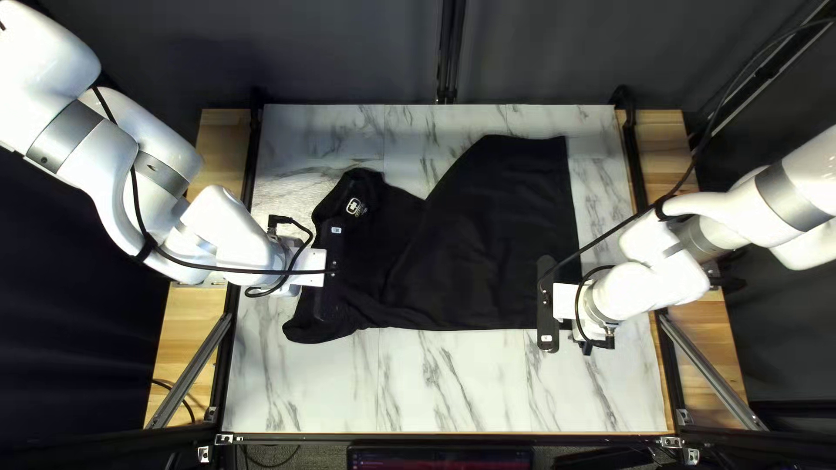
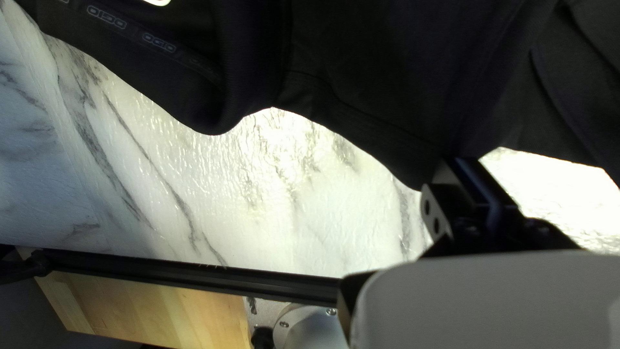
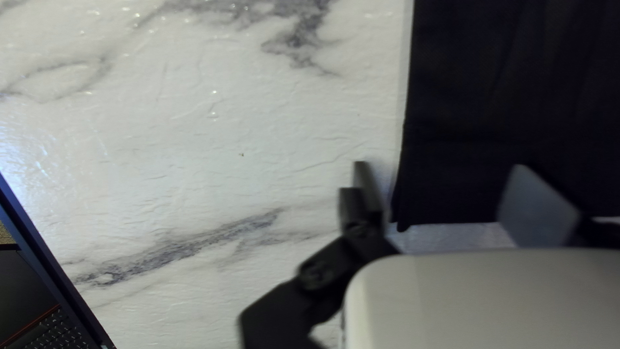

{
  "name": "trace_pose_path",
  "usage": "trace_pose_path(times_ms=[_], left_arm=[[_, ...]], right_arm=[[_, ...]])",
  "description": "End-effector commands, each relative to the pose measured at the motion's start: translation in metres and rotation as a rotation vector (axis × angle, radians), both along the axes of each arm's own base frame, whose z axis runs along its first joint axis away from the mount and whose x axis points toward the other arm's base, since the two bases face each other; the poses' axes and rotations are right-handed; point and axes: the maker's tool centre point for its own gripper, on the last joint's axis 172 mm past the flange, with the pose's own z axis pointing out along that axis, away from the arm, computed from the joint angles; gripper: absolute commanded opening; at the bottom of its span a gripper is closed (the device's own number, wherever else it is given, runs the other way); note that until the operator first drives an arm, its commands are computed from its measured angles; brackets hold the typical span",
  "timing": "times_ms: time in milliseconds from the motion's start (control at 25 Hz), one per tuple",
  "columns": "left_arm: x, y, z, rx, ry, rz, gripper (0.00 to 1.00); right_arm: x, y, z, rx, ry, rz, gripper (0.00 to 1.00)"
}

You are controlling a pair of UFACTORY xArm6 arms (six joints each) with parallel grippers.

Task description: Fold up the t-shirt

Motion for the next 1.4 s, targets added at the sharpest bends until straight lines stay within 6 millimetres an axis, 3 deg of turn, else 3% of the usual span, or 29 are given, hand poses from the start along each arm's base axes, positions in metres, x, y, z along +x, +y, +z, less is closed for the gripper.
trace_pose_path(times_ms=[40,400,720,1040,1400], left_arm=[[0.001,0.0,0.0,-0.001,0.0,-0.001,0.0],[0.001,0.0,0.0,-0.002,0.0,-0.001,0.0],[0.003,0.01,0.01,0.004,0.007,0.002,0.0],[-0.009,0.023,0.055,0.046,0.004,0.024,0.0],[-0.014,0.031,0.117,0.127,-0.01,0.054,0.0]], right_arm=[[0.0,0.001,-0.003,0.006,0.0,0.0,0.02],[0.002,0.007,0.011,-0.01,-0.01,-0.007,0.0],[0.012,0.007,0.067,-0.07,-0.014,-0.008,0.0],[-0.009,-0.003,0.131,-0.143,-0.037,-0.041,0.0],[-0.027,-0.017,0.18,-0.194,-0.063,-0.073,0.0]])
